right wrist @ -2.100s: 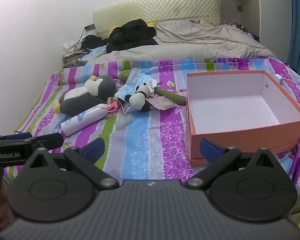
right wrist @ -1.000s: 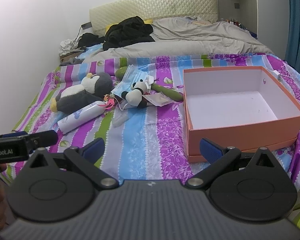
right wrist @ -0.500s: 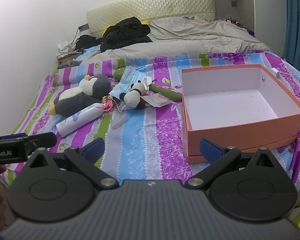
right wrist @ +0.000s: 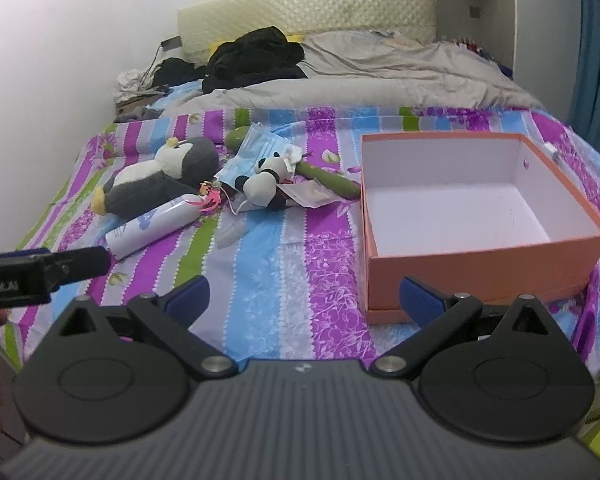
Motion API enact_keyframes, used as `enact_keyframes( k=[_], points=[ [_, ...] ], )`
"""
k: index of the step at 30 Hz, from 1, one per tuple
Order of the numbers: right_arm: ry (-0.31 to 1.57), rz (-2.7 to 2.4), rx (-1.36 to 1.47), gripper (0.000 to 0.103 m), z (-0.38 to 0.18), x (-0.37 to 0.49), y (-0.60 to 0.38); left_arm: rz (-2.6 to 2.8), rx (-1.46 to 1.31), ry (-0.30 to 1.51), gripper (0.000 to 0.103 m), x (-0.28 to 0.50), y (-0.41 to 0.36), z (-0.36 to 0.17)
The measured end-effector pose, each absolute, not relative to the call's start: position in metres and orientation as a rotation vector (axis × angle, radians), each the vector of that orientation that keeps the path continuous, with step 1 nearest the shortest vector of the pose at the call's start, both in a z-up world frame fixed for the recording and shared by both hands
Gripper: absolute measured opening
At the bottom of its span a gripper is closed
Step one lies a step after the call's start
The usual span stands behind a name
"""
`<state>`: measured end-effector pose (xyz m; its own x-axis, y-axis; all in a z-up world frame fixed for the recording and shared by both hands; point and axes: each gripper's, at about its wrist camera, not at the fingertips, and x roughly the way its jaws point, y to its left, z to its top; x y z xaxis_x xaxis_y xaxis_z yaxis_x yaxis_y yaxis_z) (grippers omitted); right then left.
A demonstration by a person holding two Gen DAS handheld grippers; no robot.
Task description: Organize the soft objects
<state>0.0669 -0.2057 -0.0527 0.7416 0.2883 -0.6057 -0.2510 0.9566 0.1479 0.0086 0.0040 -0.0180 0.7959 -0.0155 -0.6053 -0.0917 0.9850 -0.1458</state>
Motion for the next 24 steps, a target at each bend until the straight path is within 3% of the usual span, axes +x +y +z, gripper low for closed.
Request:
enact_keyframes(
  k=[24],
  points=[
    [0.697,0.282,0.082,0.103,-0.067,0.076,-0.207,0.036,-0.164,0.687,0.103,0.027,0.011,-0.026]
  ],
)
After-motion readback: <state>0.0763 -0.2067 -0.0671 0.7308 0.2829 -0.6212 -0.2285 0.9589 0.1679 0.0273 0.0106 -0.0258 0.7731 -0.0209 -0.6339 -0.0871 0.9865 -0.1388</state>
